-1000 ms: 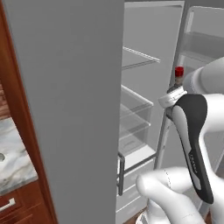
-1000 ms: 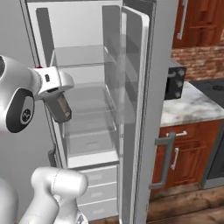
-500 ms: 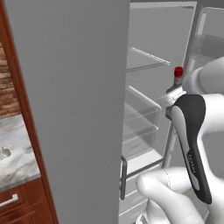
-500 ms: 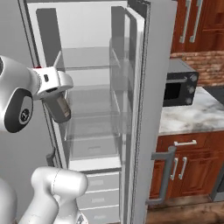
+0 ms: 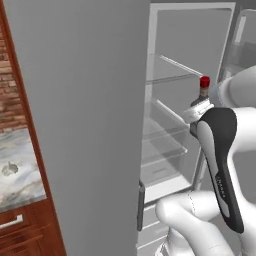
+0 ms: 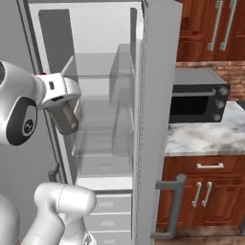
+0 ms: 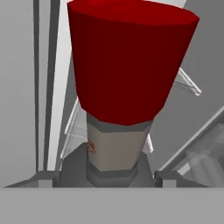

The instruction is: Place the liquors on the top shelf of the fridge to keep them out of children's reach, and place the garlic on lower shelves for easy access.

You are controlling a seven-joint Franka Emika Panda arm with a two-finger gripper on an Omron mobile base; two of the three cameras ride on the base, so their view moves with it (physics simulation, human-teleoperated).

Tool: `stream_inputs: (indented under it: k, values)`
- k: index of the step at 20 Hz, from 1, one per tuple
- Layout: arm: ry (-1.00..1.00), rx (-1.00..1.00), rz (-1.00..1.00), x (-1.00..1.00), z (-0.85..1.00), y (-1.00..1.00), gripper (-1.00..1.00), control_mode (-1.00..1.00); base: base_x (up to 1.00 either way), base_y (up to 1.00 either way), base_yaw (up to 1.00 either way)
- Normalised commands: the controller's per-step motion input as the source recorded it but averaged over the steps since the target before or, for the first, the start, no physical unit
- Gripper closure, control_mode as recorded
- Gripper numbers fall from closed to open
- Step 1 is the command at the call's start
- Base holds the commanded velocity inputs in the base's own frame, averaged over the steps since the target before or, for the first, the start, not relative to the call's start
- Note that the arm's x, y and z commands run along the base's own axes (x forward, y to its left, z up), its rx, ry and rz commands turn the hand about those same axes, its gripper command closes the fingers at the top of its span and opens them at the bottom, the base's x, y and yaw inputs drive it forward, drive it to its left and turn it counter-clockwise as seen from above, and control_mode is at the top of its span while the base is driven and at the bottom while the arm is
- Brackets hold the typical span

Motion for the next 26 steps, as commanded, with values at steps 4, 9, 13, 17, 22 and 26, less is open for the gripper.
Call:
stream_inputs:
  k: [4, 9, 13, 17, 22, 26]
  values:
    - [0.00, 0.00, 0.00, 0.00, 0.00, 0.00, 1.00, 1.00, 0.36, -0.08, 0.22]
    - [0.00, 0.00, 0.00, 0.00, 0.00, 0.00, 1.00, 1.00, 0.34, -0.19, 0.22]
    - [0.00, 0.00, 0.00, 0.00, 0.00, 0.00, 1.00, 1.00, 0.32, -0.24, 0.21]
    - [0.00, 0.00, 0.00, 0.00, 0.00, 0.00, 1.00, 1.00, 0.31, -0.28, 0.21]
    - [0.00, 0.00, 0.00, 0.00, 0.00, 0.00, 1.00, 1.00, 0.30, -0.30, 0.19]
    - [0.00, 0.00, 0.00, 0.00, 0.00, 0.00, 1.00, 1.00, 0.25, -0.36, 0.18]
